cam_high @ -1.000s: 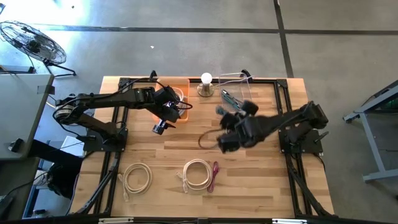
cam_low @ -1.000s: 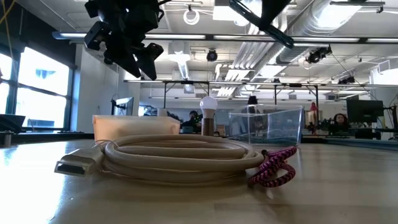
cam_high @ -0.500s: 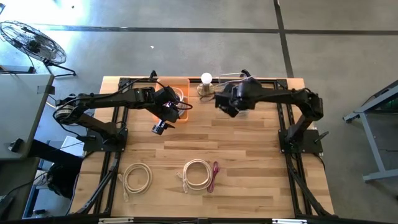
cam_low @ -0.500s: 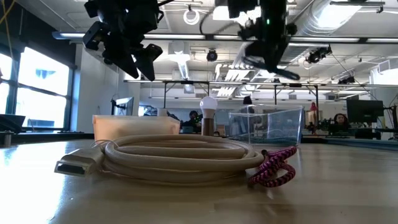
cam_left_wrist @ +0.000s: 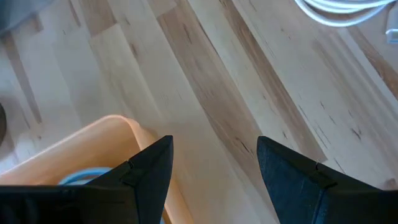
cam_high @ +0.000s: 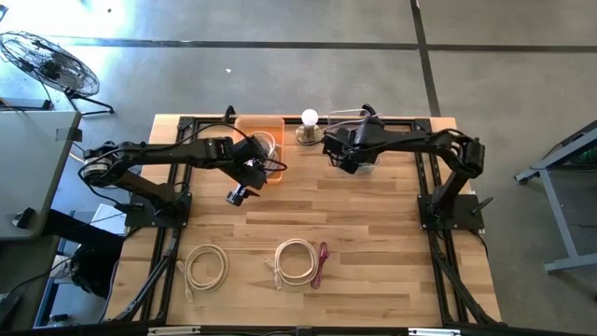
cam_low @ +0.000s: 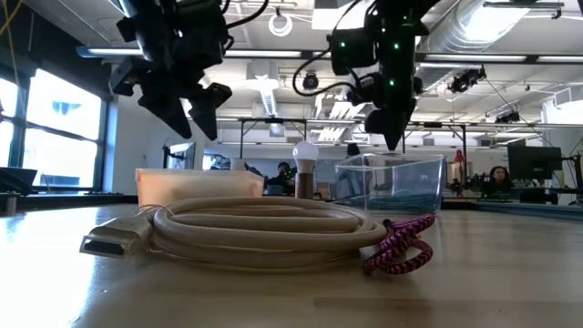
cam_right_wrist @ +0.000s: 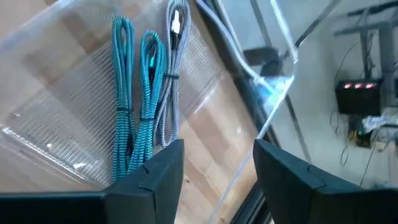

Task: Pick & Place USB Port
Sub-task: Put the right light brown HDMI cable into the orange bin

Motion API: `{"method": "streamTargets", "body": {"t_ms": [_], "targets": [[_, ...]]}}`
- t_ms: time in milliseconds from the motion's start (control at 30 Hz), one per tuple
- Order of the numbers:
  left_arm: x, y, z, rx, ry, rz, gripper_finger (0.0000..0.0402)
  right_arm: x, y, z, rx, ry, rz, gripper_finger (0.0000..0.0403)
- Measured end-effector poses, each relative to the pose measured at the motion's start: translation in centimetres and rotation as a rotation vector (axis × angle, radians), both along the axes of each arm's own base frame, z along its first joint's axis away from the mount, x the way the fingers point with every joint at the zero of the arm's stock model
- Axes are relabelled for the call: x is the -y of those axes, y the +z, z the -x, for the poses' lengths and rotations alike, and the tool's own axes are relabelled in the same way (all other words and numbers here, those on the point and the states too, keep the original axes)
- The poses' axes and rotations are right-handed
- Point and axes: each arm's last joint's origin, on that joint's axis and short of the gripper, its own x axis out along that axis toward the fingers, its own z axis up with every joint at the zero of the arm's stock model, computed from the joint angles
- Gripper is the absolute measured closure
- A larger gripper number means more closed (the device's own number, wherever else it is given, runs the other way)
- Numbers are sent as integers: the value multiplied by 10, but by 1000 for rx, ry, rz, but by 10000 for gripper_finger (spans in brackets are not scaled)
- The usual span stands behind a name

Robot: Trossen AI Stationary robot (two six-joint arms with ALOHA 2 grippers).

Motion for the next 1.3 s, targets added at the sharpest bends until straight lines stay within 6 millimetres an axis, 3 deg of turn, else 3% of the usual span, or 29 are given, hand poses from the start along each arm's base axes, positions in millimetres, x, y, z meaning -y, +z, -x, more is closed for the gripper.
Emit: {"method": "streamTargets", "body": {"t_ms": [133,300,467,633,800,933,1300], "targets": [[-1,2,-2,29,0,-8,173,-8,16,-7,6,50,-7,216],[-1,3,-4,49,0,-14,173,-33,47,-22,93,154,-136,216],[-1,3,-4,48,0,-14,173,-79,67,-40,230,367,-382,215],[-1,3,-4,47,0,-14,173,-124,70,-52,335,546,-554,215],[-1,3,-4,48,1,-13,173,-161,52,-57,384,670,-570,215],[-1,3,-4,47,6,-9,173,-179,27,-64,483,752,-593,215],[1,3,-4,52,26,75,173,-184,-33,-63,698,778,-641,215]]}}
